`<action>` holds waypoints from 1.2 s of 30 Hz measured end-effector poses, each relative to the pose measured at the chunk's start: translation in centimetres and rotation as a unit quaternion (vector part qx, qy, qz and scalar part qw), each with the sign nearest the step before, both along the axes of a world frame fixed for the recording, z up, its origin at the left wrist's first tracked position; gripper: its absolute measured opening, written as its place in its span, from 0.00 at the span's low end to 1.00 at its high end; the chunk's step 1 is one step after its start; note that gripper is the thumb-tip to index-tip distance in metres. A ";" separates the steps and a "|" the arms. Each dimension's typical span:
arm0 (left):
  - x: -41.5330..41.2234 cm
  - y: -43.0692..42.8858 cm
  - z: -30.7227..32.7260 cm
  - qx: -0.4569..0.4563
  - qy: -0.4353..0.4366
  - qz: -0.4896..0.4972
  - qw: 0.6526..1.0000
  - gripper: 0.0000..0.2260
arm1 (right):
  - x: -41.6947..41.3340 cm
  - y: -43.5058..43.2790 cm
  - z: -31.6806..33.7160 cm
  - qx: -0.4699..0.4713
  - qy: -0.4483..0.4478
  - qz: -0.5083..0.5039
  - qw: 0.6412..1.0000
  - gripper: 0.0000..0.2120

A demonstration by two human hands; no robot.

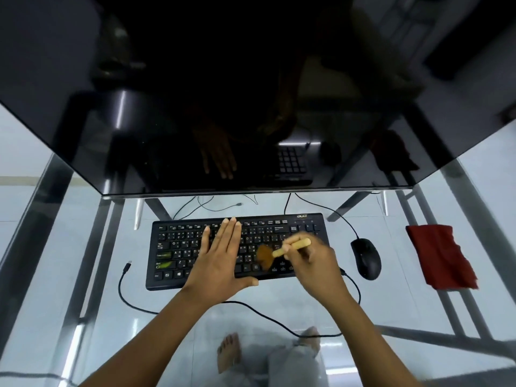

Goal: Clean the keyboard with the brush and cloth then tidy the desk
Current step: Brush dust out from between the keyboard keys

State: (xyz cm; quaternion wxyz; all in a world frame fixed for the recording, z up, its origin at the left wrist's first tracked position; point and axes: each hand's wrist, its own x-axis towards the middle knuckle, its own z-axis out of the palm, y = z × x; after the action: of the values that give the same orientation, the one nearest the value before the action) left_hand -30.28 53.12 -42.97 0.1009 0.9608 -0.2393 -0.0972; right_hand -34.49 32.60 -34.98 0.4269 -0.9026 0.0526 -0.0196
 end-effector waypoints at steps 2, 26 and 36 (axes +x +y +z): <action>0.0 0.0 -0.1 0.011 -0.008 -0.004 1.000 0.53 | -0.3 -0.2 -0.4 0.023 -0.026 -0.031 0.999 0.07; 1.1 -4.8 1.0 0.015 0.000 -0.052 0.999 0.51 | 3.2 -5.5 -1.1 0.067 -0.008 -0.149 0.987 0.04; 1.1 -5.0 0.5 0.034 0.017 -0.051 0.998 0.52 | 1.3 -6.3 -1.2 0.036 -0.018 -0.179 0.983 0.11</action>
State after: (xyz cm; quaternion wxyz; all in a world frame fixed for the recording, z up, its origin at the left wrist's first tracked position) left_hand -29.22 48.16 -42.48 0.0668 0.9483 -0.2831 -0.1267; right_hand -33.22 26.31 -36.21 0.4493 -0.8622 0.2065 -0.1101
